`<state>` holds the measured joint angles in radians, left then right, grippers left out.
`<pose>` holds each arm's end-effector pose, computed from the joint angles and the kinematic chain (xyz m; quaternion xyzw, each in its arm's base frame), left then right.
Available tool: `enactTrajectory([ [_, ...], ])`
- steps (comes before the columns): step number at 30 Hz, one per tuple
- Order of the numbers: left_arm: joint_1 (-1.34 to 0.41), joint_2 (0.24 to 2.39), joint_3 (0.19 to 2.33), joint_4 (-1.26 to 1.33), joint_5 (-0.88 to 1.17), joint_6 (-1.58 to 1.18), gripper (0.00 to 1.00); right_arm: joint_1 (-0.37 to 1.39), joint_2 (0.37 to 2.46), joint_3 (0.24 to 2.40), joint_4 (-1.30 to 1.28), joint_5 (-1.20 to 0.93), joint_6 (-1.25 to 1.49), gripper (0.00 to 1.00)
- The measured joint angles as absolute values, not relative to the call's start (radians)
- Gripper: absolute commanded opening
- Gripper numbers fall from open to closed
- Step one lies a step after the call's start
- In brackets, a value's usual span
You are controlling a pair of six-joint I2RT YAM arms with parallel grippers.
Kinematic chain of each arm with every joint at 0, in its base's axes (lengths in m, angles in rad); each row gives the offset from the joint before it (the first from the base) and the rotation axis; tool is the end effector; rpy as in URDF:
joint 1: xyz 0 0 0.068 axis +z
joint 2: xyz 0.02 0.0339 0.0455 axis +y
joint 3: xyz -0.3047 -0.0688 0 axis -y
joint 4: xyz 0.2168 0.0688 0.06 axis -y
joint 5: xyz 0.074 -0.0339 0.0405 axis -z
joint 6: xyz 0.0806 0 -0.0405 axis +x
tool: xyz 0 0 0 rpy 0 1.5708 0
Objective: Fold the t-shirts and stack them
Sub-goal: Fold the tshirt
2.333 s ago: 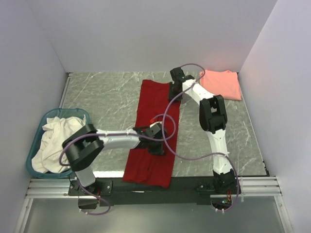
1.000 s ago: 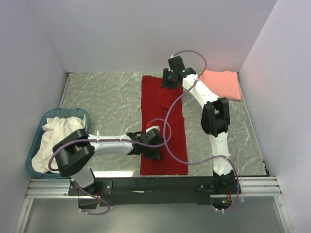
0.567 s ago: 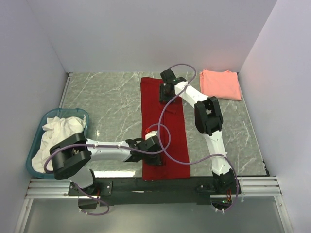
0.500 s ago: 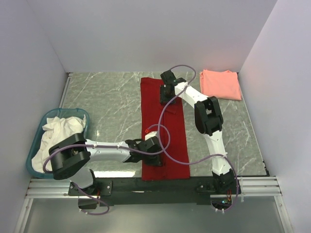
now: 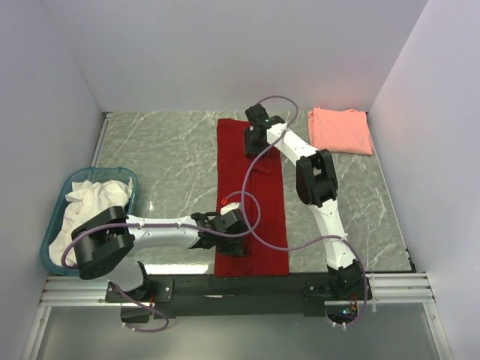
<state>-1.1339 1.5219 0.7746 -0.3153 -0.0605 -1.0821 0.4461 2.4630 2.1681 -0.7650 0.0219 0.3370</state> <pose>0.1229 -0.2517 0.1796 0.0175 0.9673 -0.2118 0.1384 0.5038 0.2390 0.1643 -0.0500 0.9662 0.0866 0.2376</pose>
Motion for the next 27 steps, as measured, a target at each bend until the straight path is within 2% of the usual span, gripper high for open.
enactTrajectory([
  [6,-1.056,1.522,0.806,-0.342,-0.05,-1.031,0.37,0.426,2.523,2.274,-0.782,0.002,0.305,0.53],
  [14,-1.029,1.513,0.863,-0.315,-0.012,-0.979,0.33,0.385,2.524,2.276,-0.759,-0.047,0.284,0.55],
  [27,-1.168,1.565,0.832,-0.22,0.056,-1.048,0.3,0.36,2.527,2.276,-0.717,-0.122,0.287,0.56],
])
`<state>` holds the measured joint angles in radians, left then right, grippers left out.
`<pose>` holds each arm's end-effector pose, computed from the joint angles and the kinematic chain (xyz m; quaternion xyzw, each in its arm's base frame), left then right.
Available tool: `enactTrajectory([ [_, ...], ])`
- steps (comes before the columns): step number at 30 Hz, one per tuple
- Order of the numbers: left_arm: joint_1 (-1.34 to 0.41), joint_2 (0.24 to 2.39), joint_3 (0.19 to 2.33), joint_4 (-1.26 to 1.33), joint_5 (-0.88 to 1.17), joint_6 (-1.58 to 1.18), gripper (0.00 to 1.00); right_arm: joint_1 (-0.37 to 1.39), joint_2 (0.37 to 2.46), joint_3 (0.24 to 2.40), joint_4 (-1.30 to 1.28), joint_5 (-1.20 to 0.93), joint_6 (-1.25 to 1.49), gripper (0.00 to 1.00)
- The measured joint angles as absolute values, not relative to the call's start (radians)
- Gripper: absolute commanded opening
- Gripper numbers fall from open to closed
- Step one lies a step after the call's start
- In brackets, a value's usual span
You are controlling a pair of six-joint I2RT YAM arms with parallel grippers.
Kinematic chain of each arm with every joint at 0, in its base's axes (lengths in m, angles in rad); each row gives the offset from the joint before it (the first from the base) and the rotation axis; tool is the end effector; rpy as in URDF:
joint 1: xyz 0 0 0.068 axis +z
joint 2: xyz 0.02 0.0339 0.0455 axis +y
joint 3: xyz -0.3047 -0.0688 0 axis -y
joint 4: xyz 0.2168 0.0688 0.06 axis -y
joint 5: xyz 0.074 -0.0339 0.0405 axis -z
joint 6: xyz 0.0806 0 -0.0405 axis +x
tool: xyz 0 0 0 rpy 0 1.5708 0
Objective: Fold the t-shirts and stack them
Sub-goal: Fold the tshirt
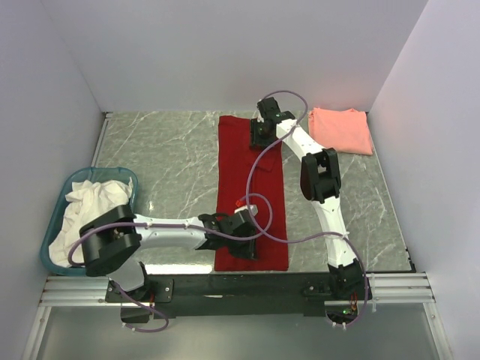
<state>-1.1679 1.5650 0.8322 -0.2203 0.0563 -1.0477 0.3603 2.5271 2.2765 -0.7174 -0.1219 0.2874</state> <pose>0.1170 -0.2860 0.1918 0.0657 0.9501 -0.2838 0.1117 0.5404 0.2141 0.1667 -0.0528 0.9519 0.1494 0.2624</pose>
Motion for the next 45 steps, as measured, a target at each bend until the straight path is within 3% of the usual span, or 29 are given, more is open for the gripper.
enactTrajectory([
  [11,-1.198,1.62,0.804,-0.137,0.086,-1.097,0.32,0.355,2.528,2.276,-0.702,-0.137,0.29,0.56],
  [19,-1.193,1.566,0.809,-0.191,0.066,-1.084,0.42,0.345,2.527,2.277,-0.703,-0.164,0.293,0.59],
  [26,-1.139,1.354,0.81,-0.274,0.031,-1.053,0.54,0.314,2.421,2.239,-0.722,-0.194,0.323,0.6],
  [31,-1.082,1.167,0.796,-0.337,-0.002,-1.065,0.52,0.287,2.021,1.868,-0.636,-0.207,0.395,0.58],
  [36,-1.022,0.999,0.696,-0.395,-0.016,-1.103,0.48,0.325,1.538,1.339,-0.473,-0.203,0.487,0.55],
  [41,-1.011,0.917,0.596,-0.463,-0.007,-1.132,0.46,0.405,1.199,0.869,-0.409,-0.212,0.57,0.5],
  [45,-1.004,0.894,0.538,-0.47,0.023,-1.145,0.44,0.41,0.974,0.613,-0.464,-0.214,0.624,0.46],
])
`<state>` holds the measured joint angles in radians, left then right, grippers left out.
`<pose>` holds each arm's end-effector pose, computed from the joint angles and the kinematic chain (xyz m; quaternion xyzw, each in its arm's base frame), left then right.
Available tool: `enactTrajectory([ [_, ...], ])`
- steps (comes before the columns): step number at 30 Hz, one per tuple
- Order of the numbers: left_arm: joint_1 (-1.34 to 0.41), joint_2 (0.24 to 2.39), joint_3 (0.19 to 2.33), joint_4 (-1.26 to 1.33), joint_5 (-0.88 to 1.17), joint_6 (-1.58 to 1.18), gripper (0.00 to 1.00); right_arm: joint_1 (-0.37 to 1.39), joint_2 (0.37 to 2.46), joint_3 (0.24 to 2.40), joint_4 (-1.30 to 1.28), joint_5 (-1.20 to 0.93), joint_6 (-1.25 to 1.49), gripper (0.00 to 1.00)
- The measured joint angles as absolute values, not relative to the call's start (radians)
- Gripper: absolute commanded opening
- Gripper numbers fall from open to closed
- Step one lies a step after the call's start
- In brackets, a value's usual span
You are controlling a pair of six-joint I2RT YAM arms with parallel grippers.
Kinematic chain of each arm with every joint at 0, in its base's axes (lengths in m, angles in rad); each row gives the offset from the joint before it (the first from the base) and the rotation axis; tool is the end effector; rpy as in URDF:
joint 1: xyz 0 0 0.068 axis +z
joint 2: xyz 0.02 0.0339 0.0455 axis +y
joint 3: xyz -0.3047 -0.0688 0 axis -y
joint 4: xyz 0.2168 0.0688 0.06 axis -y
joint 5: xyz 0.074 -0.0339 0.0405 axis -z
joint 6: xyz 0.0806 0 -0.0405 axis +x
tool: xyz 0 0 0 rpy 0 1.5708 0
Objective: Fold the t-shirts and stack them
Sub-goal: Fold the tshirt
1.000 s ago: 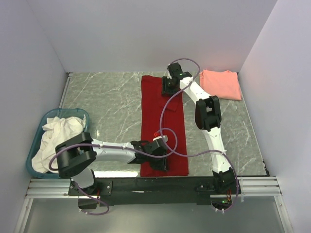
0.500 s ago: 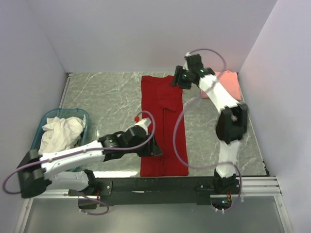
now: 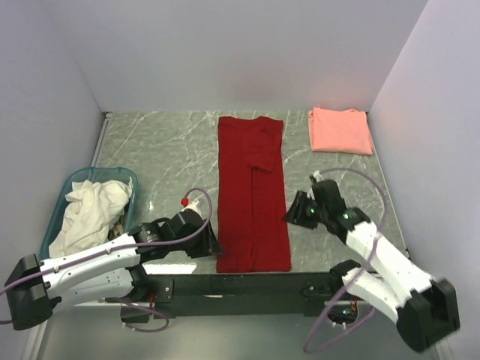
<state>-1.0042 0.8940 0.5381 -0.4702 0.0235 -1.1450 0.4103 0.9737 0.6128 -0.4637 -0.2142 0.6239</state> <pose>0.0832 -0.1344 0.2181 -0.0613 0.9294 -0.3251 0.1636 0.1549 0.0861 0.2329 0.0600 0.9247 0.2657 0.2658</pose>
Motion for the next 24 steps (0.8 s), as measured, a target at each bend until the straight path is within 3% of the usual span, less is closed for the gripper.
enactTrajectory([
  [9,-1.003,0.942,0.449,-0.41,0.101,-1.164,0.41,0.435,0.65,0.376,-0.573,-0.301,0.704,0.43],
  [24,-1.003,1.058,0.406,-0.311,0.137,-1.177,0.43,0.435,0.62,0.263,-0.672,-0.38,0.697,0.43],
])
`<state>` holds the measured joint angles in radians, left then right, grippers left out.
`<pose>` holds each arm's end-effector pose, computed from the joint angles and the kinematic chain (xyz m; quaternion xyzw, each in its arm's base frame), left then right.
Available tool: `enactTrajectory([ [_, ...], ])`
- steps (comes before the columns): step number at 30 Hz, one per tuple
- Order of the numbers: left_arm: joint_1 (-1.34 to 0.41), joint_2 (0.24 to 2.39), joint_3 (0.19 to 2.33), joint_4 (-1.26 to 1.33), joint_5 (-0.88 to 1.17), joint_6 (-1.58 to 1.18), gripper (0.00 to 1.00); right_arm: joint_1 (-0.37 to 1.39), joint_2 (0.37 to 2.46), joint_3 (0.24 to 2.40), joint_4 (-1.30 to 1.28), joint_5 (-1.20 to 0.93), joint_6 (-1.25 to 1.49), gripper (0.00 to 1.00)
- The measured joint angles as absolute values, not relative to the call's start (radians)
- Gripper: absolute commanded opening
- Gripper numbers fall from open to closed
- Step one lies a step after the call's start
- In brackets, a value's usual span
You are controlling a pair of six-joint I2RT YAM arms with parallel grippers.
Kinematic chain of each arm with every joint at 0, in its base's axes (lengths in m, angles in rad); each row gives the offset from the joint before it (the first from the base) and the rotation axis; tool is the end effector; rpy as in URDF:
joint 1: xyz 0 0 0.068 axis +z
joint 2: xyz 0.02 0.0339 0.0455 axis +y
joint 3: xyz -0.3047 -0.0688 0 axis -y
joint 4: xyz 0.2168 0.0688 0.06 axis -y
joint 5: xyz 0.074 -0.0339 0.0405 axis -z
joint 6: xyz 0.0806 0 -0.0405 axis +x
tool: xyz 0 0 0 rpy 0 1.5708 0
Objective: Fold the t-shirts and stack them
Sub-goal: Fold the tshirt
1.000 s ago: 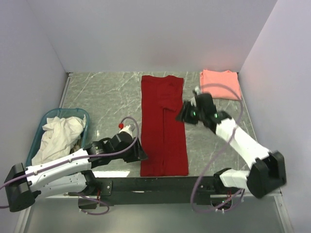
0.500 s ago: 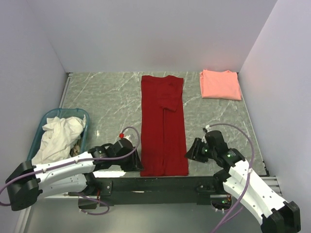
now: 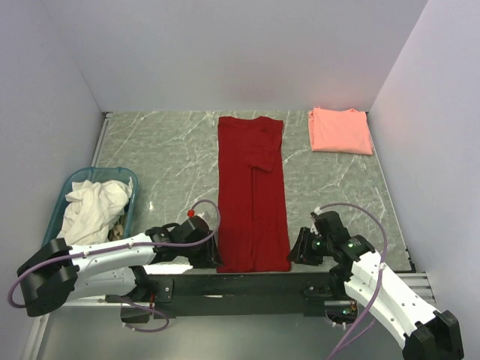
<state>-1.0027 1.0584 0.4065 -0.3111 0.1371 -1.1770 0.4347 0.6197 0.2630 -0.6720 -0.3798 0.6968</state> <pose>0.0807 -0.1469 0.1689 -0.0624 0.9501 -0.2949 0.0802 0.0535 0.0578 0.1435 0.0735 0.9447 0.2945 0.1245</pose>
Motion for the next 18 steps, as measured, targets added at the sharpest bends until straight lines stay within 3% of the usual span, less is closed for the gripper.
enactTrajectory([
  [12,-1.029,1.129,0.387,-0.224,0.145,-1.225,0.41,0.435,0.657,0.226,-0.632,-0.453,0.694,0.41],
  [18,-1.067,1.163,0.387,-0.202,0.142,-1.266,0.2,0.435,0.659,0.203,-0.607,-0.493,0.693,0.3],
])
